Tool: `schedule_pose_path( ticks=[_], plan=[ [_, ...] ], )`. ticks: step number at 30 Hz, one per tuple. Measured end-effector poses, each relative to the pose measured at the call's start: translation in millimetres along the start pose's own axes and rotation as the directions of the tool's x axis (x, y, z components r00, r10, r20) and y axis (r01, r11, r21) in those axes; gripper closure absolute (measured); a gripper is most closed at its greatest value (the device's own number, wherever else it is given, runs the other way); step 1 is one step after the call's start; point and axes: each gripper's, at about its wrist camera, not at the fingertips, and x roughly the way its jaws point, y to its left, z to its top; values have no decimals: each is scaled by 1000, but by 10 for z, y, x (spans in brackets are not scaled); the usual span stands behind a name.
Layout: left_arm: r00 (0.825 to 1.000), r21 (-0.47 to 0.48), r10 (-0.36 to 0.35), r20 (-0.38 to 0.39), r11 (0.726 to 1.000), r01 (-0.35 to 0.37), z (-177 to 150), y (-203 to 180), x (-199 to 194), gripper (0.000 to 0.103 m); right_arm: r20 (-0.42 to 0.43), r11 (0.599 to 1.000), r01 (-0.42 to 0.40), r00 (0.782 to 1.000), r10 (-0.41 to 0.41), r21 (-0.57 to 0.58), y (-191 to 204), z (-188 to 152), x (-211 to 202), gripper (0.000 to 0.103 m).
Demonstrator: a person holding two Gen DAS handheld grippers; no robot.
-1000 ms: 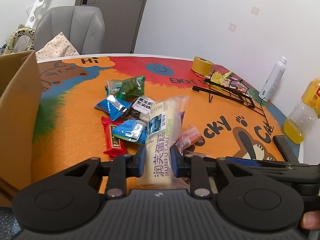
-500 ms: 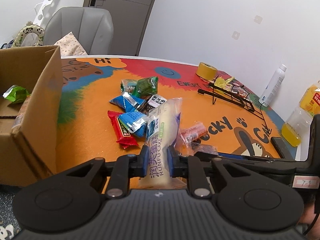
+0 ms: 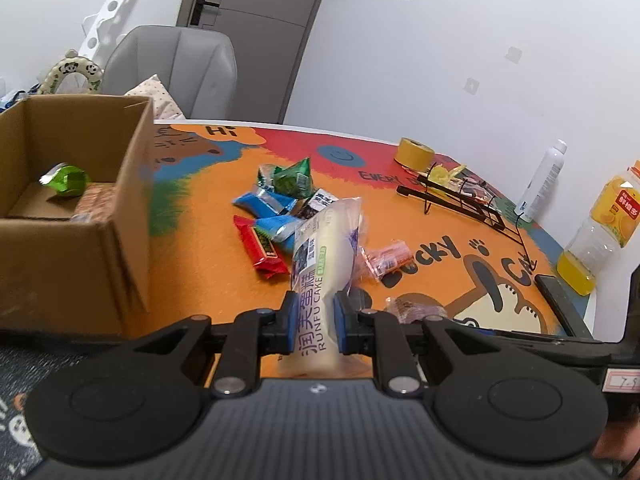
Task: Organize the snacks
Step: 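Carry the white cake bar with the left gripper while the right gripper carries the pink snack to the box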
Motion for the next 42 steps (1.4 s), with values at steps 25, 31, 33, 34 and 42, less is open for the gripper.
schedule_pose_path(
  ticks=[25, 31, 33, 34, 42],
  plan=[
    [977, -48, 70, 200, 997, -61, -22, 491, -1317, 86, 120, 993, -98, 987, 105, -59, 810, 23, -630, 68],
    [964, -73, 116, 238, 992, -101, 87, 703, -1507, 86, 130, 988, -112, 984, 126, -111, 1049, 108, -640, 68],
    [961, -79, 131, 245, 990, -115, 117, 776, -1551, 86, 136, 986, -111, 982, 128, -128, 1124, 127, -650, 68],
    [959, -81, 138, 247, 989, -121, 134, 808, -1568, 86, 138, 984, -112, 982, 131, -139, 1165, 141, -652, 68],
    [945, -99, 191, 265, 980, -171, 254, 1042, -1636, 86, 138, 971, -131, 977, 160, -201, 1461, 258, -592, 68]
  ],
)
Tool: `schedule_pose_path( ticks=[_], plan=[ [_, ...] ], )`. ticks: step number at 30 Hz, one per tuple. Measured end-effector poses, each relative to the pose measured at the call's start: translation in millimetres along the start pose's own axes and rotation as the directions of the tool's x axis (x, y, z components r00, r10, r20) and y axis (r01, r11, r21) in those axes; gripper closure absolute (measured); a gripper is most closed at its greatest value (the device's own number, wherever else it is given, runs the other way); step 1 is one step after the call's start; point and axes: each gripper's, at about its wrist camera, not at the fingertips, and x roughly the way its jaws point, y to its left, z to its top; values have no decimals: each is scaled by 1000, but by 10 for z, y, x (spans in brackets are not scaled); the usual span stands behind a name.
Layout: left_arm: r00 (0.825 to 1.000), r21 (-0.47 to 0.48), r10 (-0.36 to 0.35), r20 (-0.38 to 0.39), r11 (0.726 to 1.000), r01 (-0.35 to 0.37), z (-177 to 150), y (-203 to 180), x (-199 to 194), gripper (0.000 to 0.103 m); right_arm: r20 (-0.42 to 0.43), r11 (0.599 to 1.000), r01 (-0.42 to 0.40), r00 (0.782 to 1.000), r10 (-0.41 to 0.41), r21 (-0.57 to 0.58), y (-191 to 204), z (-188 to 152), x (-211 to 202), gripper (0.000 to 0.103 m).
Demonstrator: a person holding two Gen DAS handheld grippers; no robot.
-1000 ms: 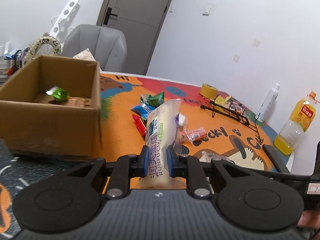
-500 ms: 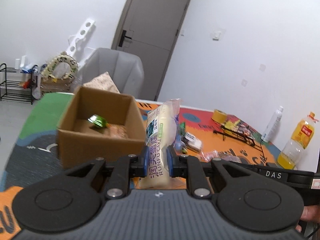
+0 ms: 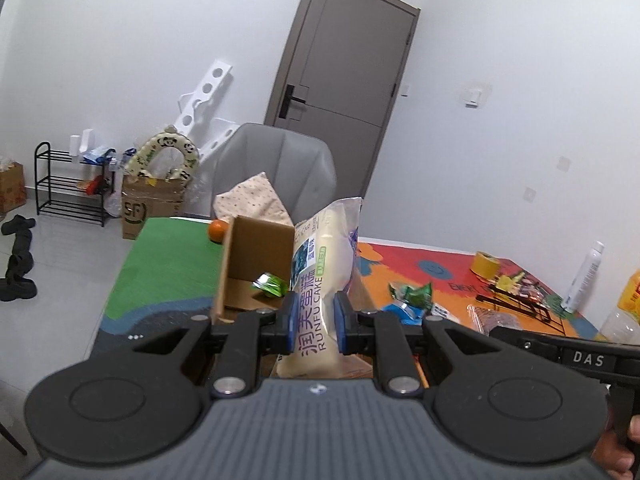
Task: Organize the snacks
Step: 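Carry the white cake bar with the left gripper while the right gripper carries the pink snack to the box, then open both grippers to drop the cake bar and pink snack into the box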
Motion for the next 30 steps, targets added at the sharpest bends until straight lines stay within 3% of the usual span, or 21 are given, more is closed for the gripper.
schedule_pose_path(
  ticks=[19, 28, 29, 30],
  plan=[
    [997, 12, 80, -12, 997, -80, 307, 307, 412, 86, -66, 997, -58, 996, 54, -50, 432, 247, 826, 68],
    [994, 19, 99, -44, 995, -98, 405, 341, 696, 85, -44, 997, -64, 997, 62, -53, 555, 383, 1017, 68],
    [994, 19, 100, -51, 995, -99, 410, 342, 728, 85, -36, 997, -71, 997, 69, -44, 557, 402, 1032, 66],
    [993, 16, 101, -59, 995, -100, 417, 344, 766, 85, -28, 996, -77, 997, 76, -35, 545, 417, 1050, 57]
  ],
)
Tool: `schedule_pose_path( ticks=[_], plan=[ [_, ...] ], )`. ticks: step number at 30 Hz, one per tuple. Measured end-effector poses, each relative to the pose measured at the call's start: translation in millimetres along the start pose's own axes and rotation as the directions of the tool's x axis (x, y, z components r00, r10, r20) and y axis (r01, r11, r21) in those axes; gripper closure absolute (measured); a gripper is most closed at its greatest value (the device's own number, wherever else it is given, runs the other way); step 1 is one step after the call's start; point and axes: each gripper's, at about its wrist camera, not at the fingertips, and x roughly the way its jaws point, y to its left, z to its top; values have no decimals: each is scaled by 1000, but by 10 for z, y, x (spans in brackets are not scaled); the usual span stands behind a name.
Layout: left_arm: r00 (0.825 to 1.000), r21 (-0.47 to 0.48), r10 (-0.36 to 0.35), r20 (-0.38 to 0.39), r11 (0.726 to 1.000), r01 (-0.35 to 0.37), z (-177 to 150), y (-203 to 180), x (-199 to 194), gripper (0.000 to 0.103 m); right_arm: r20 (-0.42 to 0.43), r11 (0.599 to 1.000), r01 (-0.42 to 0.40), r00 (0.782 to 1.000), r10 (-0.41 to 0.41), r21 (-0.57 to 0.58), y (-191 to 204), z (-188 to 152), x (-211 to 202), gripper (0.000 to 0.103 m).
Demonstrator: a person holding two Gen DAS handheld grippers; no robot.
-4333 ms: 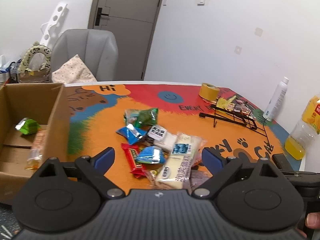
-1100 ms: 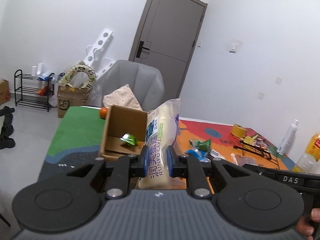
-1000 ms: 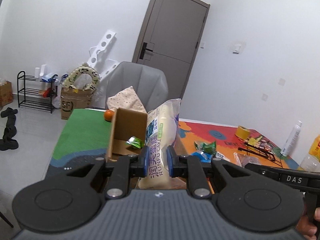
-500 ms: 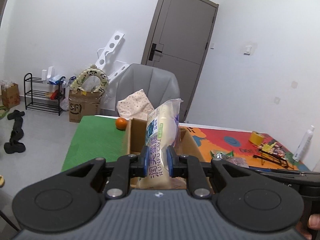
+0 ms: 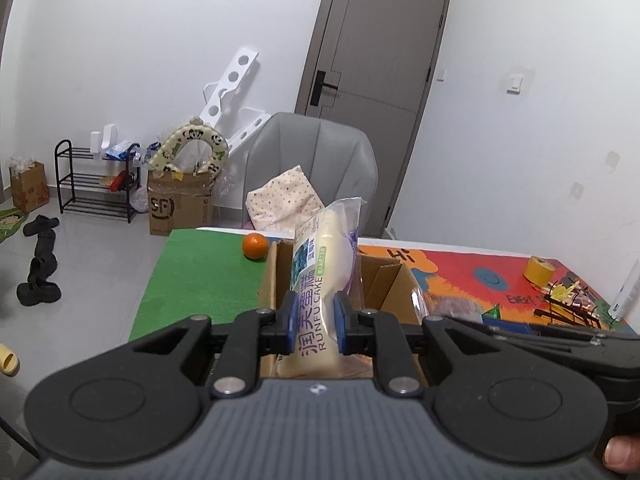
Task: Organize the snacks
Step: 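Open both grippers to drop the cake bar and pink snack into the box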
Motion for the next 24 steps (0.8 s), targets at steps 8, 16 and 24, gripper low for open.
schedule_pose_path(
  ticks=[8, 16, 24],
  plan=[
    [999, -15, 44, 25, 999, -44, -21, 59, -78, 25, 33, 999, 25, 999, -26, 34, -145, -123, -153, 34],
    [999, -29, 35, 37, 999, -34, -56, -83, -280, 14, 73, 988, 93, 992, -102, 126, -494, -233, -617, 8],
    [1000, -42, -29, 7, 999, 29, -216, -425, -442, 6, 88, 970, 71, 992, -94, 232, -949, -387, -1035, 0]
  ],
)
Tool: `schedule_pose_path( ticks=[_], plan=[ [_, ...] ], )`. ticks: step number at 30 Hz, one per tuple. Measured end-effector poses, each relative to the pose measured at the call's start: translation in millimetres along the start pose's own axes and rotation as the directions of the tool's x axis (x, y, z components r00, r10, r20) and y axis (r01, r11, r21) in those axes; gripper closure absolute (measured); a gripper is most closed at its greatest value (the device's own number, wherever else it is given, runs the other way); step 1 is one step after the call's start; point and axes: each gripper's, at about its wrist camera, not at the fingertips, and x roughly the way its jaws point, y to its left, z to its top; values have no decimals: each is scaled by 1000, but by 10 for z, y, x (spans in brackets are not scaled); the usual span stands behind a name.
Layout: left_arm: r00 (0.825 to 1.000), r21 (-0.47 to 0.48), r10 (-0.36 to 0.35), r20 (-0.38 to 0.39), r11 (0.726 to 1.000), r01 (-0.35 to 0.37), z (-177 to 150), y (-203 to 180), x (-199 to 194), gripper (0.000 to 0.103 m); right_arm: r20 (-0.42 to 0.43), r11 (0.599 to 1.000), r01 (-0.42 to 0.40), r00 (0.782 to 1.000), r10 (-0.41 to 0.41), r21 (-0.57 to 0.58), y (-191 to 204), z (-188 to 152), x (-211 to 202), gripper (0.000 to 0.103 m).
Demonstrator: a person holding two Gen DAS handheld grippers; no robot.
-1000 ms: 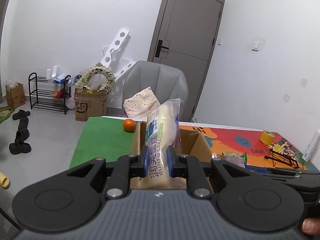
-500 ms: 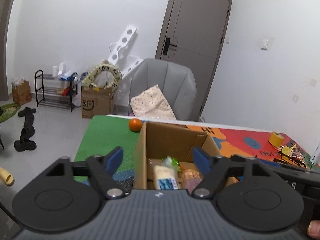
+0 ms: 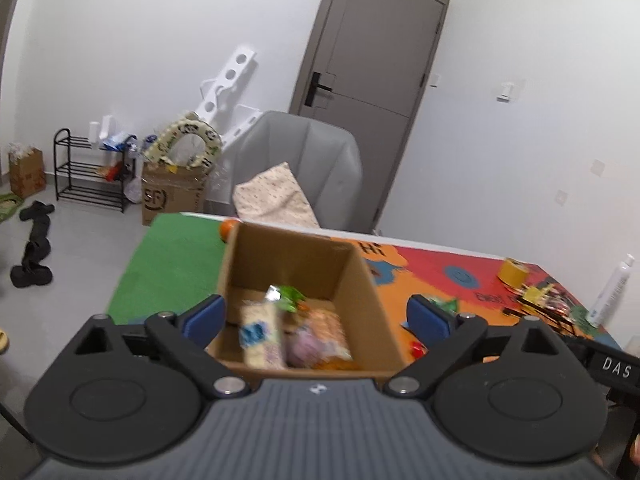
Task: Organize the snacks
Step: 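Open both grippers to drop the cake bar and pink snack into the box, then move both grippers back toward the remaining snack pile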
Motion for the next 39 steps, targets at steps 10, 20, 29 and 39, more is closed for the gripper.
schedule_pose_path(
  ticks=[10, 20, 29, 39],
  plan=[
    [998, 3, -60, -11, 998, 61, -237, -454, -22, 5, 20, 998, -2, 1000, 1, 55, -409, -43, -270, 0],
    [994, 11, -107, -3, 994, 107, -401, -755, 33, 5, 22, 982, 91, 995, -96, 166, -914, -211, -164, 0],
    [989, 65, -145, -2, 987, 145, -536, -1050, 202, 8, 35, 967, 130, 989, -141, 221, -1165, -301, -49, 1],
    [985, 103, -168, -44, 980, 172, -661, -1308, 517, 34, -6, 956, 140, 990, -144, 259, -1328, -374, 212, 26]
  ],
)
